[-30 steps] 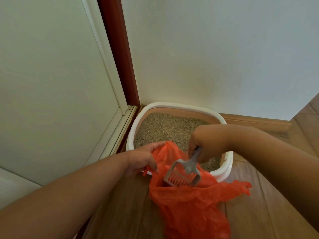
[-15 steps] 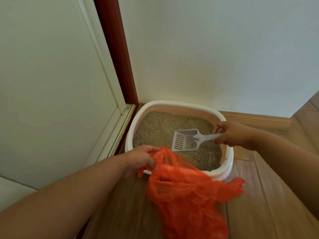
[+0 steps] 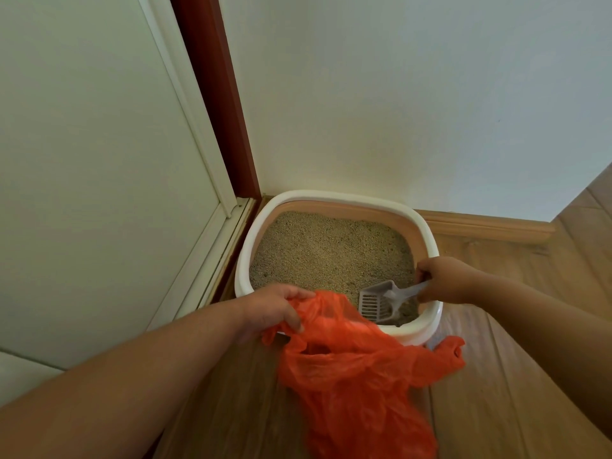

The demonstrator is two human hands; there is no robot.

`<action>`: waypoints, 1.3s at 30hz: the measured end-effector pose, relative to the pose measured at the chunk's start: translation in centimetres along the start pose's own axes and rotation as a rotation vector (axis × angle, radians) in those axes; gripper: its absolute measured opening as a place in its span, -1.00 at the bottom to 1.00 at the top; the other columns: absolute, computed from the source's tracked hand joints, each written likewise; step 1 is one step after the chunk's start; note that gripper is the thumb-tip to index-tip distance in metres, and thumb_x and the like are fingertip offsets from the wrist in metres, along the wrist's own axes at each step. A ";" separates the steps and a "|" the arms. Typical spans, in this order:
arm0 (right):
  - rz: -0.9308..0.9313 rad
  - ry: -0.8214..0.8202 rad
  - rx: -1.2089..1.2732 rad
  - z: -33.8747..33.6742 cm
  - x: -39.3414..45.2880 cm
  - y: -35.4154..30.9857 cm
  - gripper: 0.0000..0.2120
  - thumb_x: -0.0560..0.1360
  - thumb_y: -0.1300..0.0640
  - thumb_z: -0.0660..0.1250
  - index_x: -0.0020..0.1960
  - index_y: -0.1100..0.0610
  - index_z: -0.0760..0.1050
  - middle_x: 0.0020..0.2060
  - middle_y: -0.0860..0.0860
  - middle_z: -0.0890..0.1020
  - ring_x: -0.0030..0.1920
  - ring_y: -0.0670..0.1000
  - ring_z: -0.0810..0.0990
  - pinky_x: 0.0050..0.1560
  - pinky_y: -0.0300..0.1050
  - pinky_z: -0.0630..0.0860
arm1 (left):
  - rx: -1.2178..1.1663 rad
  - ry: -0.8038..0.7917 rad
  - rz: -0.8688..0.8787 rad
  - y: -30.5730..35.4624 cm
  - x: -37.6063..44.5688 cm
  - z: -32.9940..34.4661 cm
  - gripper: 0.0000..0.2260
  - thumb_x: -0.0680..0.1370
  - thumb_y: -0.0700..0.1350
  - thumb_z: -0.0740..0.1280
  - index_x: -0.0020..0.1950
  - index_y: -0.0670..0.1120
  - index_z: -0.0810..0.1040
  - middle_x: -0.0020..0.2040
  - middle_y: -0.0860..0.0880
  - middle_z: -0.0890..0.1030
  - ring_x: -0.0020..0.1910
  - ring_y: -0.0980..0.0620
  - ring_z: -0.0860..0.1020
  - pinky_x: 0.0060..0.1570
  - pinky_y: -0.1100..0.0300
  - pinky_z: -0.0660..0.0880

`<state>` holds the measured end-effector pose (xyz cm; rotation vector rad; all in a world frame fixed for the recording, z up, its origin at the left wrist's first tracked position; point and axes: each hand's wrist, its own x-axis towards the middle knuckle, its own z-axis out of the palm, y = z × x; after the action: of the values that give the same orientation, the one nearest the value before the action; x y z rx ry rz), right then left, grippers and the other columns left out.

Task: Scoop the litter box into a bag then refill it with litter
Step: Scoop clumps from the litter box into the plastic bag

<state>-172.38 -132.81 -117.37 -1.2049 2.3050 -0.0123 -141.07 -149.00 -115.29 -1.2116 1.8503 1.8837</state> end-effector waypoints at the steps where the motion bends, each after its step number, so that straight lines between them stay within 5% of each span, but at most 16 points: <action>1: -0.008 0.010 0.010 0.0 -0.1 -0.2 -0.79 0.35 0.03 0.55 -0.10 0.00 0.56 -0.13 -0.05 0.63 -0.12 -0.04 0.59 -0.06 -0.08 0.60 | -0.001 -0.005 -0.002 -0.1 0.0 0.0 -0.34 0.43 -0.49 0.41 0.44 0.01 0.53 0.25 -0.15 0.57 0.16 -0.23 0.65 0.15 -0.18 0.63; 9: -0.098 0.119 0.123 1.4 1.2 -3.6 -0.79 0.41 -0.02 0.54 -0.02 0.01 0.63 -0.18 -0.08 0.63 -0.18 -0.08 0.61 -0.28 -0.24 0.48 | -0.018 -0.050 -0.018 -0.5 0.3 -0.2 -0.35 0.42 -0.50 0.41 0.43 -0.01 0.54 0.26 -0.23 0.60 0.12 -0.27 0.69 0.13 -0.18 0.64; 18: -0.169 0.099 0.131 1.7 2.1 -6.4 -0.82 0.49 -0.04 0.47 0.05 -0.03 0.71 -0.27 -0.08 0.68 -0.27 -0.04 0.62 -0.29 -0.16 0.49 | -0.010 -0.100 -0.038 -0.7 -0.1 -0.6 -0.36 0.46 -0.50 0.37 0.46 -0.03 0.50 0.19 -0.25 0.67 0.10 -0.28 0.70 0.02 -0.08 0.69; 22: -0.221 0.088 0.184 2.7 2.4 -8.1 -0.80 0.51 -0.07 0.45 0.08 -0.04 0.71 -0.31 -0.05 0.67 -0.38 -0.09 0.50 -0.33 -0.16 0.43 | 0.010 -0.074 -0.026 -1.0 0.1 -1.0 -0.35 0.43 -0.49 0.39 0.45 -0.02 0.52 0.19 -0.24 0.68 0.10 -0.28 0.70 0.15 -0.23 0.63; 25: -0.216 0.092 0.249 3.4 3.4 -10.0 -0.80 0.52 -0.08 0.44 0.04 0.00 0.73 -0.39 -0.03 0.62 -0.43 -0.08 0.45 -0.42 -0.19 0.36 | 0.034 -0.050 -0.034 -1.1 0.1 -1.2 -0.37 0.45 -0.49 0.39 0.44 -0.02 0.52 0.18 -0.22 0.67 0.06 -0.23 0.71 -0.10 -0.02 0.69; 28: -0.184 0.080 0.321 4.5 4.7 -12.2 -0.83 0.54 -0.02 0.43 0.05 0.01 0.71 -0.40 -0.03 0.60 -0.47 -0.09 0.42 -0.50 -0.24 0.33 | 0.082 -0.037 -0.044 -1.5 0.2 -1.4 -0.34 0.37 -0.39 0.46 0.41 0.07 0.55 0.19 -0.16 0.68 0.10 -0.27 0.70 0.18 -0.40 0.54; 30: -0.160 0.078 0.369 5.3 5.6 -13.7 -0.83 0.55 0.03 0.42 0.08 0.05 0.70 -0.40 -0.03 0.59 -0.50 -0.10 0.40 -0.55 -0.27 0.32 | 0.091 -0.030 -0.055 -1.8 0.3 -1.5 -0.32 0.35 -0.36 0.47 0.41 0.10 0.55 0.19 -0.14 0.68 0.10 -0.29 0.69 0.23 -0.48 0.44; 34: -0.124 0.069 0.379 6.9 7.2 -15.8 -0.83 0.55 0.05 0.42 0.07 0.10 0.70 -0.36 0.00 0.62 -0.49 -0.09 0.43 -0.56 -0.28 0.32 | 0.066 -0.036 -0.030 -2.0 0.4 -1.7 -0.36 0.40 -0.41 0.44 0.41 0.05 0.55 0.16 -0.13 0.70 0.08 -0.24 0.71 0.17 -0.28 0.60; 37: -0.138 0.079 0.372 7.9 8.2 -17.0 -0.83 0.55 0.04 0.42 0.05 0.08 0.71 -0.30 0.06 0.66 -0.44 -0.04 0.46 -0.50 -0.25 0.33 | 0.055 -0.046 -0.031 -2.0 0.4 -1.8 -0.40 0.44 -0.42 0.41 0.41 0.03 0.54 0.11 -0.11 0.71 -0.05 -0.16 0.73 -0.21 0.10 0.62; 39: -0.139 0.074 0.360 8.4 8.6 -18.1 -0.86 0.56 0.04 0.40 0.03 0.05 0.69 -0.29 0.05 0.66 -0.44 -0.05 0.46 -0.50 -0.25 0.33 | 0.074 -0.038 -0.027 -2.3 0.5 -1.9 -0.36 0.38 -0.35 0.45 0.40 0.09 0.56 0.12 -0.12 0.72 0.04 -0.28 0.71 -0.09 -0.09 0.63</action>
<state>-158.70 -148.32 -124.04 -1.1855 2.1553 -0.5069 -139.12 -150.51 -116.96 -1.1631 1.8578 1.7951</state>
